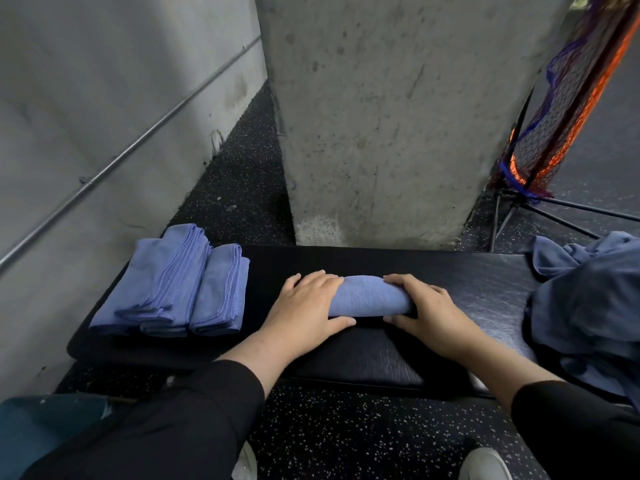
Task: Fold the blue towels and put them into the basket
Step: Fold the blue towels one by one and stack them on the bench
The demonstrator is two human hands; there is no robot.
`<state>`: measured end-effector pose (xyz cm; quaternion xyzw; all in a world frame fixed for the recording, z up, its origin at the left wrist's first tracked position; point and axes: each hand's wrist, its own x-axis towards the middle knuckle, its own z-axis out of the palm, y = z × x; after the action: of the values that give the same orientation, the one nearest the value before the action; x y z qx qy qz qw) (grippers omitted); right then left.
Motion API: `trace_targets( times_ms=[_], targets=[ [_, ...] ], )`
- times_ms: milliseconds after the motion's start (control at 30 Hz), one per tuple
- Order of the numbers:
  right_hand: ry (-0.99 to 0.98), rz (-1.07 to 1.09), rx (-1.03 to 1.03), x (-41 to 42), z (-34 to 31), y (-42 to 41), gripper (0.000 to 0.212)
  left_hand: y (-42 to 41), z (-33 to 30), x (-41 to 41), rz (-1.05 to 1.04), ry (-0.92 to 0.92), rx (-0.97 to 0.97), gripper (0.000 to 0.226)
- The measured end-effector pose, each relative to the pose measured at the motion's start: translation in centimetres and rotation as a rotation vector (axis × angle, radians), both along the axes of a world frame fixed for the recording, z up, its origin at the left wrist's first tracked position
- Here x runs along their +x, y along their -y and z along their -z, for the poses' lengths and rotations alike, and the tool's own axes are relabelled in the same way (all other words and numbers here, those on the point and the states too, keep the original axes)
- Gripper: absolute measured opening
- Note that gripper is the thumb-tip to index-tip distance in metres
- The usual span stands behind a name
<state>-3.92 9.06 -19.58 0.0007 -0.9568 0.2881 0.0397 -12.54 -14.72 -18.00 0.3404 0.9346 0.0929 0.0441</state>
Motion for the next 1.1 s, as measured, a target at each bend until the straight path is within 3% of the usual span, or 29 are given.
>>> trace_targets(
  times_ms=[133, 267, 367, 500, 633, 800, 1100],
  targets=[
    [0.035, 0.106, -0.403, -0.7, -2.4, 0.5, 0.029, -1.0, -2.0, -0.1, -0.022, 0.02, 0.129, 0.071],
    [-0.038, 0.165, -0.668, -1.0, -5.5, 2.0, 0.019, -1.5, -5.3, 0.7, -0.131, 0.503, 0.398, 0.069],
    [-0.012, 0.217, -0.906, -1.0, -7.2, 3.1, 0.034, -0.9, -7.0, 1.5, -0.197, 0.746, 0.614, 0.037],
    [0.222, 0.182, -1.274, -0.5, -8.9, 5.0, 0.052, 0.8, -8.3, 2.4, -0.307, 0.887, 0.789, 0.035],
    [0.234, 0.156, -1.328, -0.4, -9.8, 7.5, 0.044, 3.0, -9.0, 3.7, -0.385, 0.875, 0.843, 0.038],
    [0.126, 0.231, -1.293, -0.5, -10.9, 11.1, 0.033, 6.3, -9.5, 5.4, -0.382, 0.996, 0.865, 0.046],
    [0.282, 0.124, -1.308, -2.5, -11.4, 18.0, 0.026, 12.5, -10.0, 5.3, -0.535, 0.772, 0.922, 0.05]
  ],
)
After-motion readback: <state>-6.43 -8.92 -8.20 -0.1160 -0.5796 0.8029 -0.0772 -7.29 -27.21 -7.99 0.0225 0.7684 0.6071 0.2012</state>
